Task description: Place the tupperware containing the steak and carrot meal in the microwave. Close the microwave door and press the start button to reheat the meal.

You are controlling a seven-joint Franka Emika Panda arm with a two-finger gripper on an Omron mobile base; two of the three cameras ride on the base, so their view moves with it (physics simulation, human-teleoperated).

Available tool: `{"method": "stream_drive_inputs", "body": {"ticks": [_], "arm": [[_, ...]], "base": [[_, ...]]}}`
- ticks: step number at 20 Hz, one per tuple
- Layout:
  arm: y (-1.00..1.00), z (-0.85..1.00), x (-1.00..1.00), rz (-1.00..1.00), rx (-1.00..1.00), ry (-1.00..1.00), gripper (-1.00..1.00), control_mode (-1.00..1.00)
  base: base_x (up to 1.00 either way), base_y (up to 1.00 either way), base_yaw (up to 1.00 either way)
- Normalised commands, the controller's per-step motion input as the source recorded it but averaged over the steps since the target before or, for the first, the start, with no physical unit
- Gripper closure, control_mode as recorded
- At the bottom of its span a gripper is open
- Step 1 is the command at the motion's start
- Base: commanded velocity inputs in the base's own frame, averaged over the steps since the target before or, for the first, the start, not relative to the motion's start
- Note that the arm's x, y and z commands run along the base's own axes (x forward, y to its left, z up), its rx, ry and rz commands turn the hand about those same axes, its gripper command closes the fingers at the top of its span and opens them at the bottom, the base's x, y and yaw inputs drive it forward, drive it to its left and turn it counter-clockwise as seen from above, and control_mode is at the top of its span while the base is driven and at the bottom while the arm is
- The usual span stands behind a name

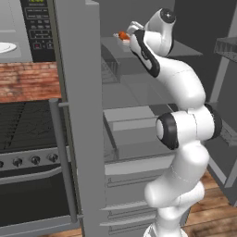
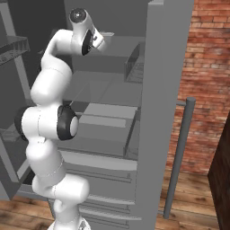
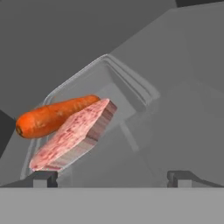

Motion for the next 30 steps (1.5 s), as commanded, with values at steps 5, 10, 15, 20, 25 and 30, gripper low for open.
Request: {"method": "stream_drive_inputs", "body": {"ticks": [5,10,15,20,25,30], "arm": [[0.0,-0.03,0.46,0.0,0.0,0.02,-1.0,-1.0],[0.01,-0.09,0.44,0.0,0.0,0.0,-1.0,-1.0],[0.02,-0.12,0.41,0.0,0.0,0.0,-1.0,-1.0],[0.0,-0.23,0.28,-0.05,0.0,0.01,-1.0,-1.0],[0.01,-0.32,0.08,-0.09,-0.02,0.07,-1.0,-1.0],[0.06,-0.4,0.02,-0.11,-0.06,0.11,1.0,-1.0]], "base": [[0.0,0.0,0.0],[0.0,0.0,0.0],[0.0,0.0,0.0],[0.0,0.0,0.0],[0.0,0.0,0.0],[0.0,0.0,0.0]]}}
